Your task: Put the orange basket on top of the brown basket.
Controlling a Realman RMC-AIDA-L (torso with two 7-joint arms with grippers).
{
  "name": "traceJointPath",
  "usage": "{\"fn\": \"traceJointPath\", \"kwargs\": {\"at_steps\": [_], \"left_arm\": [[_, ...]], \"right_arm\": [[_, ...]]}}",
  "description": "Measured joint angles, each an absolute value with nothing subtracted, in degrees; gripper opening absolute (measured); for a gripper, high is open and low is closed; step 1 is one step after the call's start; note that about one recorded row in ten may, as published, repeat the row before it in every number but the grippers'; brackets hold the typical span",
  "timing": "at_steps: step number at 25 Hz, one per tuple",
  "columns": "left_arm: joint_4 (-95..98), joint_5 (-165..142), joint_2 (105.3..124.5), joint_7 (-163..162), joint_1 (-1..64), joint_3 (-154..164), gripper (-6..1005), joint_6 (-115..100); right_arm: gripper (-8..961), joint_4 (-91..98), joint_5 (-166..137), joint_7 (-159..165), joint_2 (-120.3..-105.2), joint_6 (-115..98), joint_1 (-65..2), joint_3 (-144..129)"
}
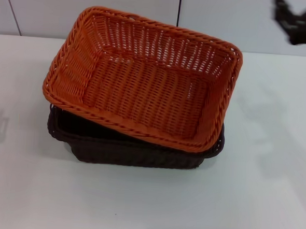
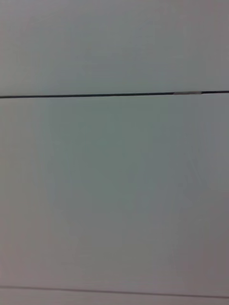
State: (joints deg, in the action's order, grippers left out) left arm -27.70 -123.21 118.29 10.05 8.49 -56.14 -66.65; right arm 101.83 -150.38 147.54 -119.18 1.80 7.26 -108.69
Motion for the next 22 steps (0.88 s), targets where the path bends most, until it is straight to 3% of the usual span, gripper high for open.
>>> {"fn": "traceJointPath", "kwargs": {"at_steps": [6,13,22], "left_arm": [[-27.10,-123.14,118.31,7.73,6.63,-56.16,755,-70.83],[-24.39,-123.10,118.30,7.70,6.49,-56.31,755,-71.14],[-23.29,-123.05,118.38,7.71,5.64,-56.18,754,-73.20]], "right_arm": [[609,79.21,-139.97,151.41,-118.99,31.86,7.86,-111.38],[609,43.51,-137.14,169.13,-119.33,69.50,-0.68,-117.37],[608,35.34,-128.49,169.15,-119.23,74.41,-4.48,-122.24]]}}
